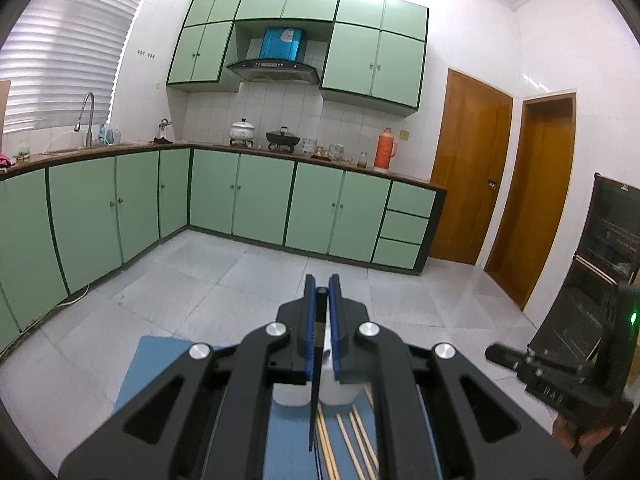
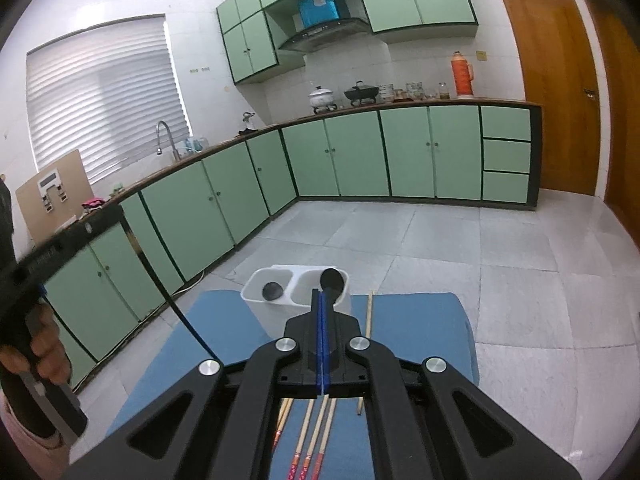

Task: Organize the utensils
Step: 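Carry the black chopsticks into the white holder with the left tool while the right tool lifts, then open the left tool and withdraw it from the holder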

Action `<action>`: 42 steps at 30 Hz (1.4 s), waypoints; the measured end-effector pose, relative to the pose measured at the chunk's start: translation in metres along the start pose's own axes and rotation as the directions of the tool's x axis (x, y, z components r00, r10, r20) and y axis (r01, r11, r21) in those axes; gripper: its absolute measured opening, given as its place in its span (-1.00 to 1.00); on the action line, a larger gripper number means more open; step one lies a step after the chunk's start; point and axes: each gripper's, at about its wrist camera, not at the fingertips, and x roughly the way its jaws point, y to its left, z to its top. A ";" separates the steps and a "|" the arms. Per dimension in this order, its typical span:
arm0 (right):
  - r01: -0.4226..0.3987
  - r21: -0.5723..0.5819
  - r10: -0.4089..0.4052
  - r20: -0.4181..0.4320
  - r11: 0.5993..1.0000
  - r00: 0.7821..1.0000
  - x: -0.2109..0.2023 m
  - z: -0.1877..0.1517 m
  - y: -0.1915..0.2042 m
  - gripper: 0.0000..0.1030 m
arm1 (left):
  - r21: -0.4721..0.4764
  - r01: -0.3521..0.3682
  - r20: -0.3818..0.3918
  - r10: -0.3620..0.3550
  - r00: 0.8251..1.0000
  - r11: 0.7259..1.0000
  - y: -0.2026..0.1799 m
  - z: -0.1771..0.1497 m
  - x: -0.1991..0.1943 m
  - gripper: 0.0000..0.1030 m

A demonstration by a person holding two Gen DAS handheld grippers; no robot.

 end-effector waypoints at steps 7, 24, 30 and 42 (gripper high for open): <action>0.020 0.026 -0.019 -0.037 0.999 0.999 0.013 -0.013 -0.013 -1.00 | -0.003 0.004 0.055 -0.003 0.998 1.000 -0.002 0.038 0.016 -0.90; 0.047 0.064 -0.039 -0.125 0.997 0.991 0.055 -0.042 -0.033 -1.00 | 0.059 -0.040 0.025 0.038 0.999 0.997 -0.004 0.052 0.111 -0.89; 0.053 0.057 -0.045 -0.143 0.997 0.989 0.062 -0.053 -0.032 -1.00 | 0.038 -0.045 -0.073 0.048 0.996 0.998 0.012 0.015 0.134 -0.89; 0.079 0.102 -0.058 -0.193 0.992 0.980 0.076 -0.090 -0.040 -0.90 | 0.024 -0.076 -0.105 0.078 0.991 0.997 0.027 -0.039 0.093 -0.31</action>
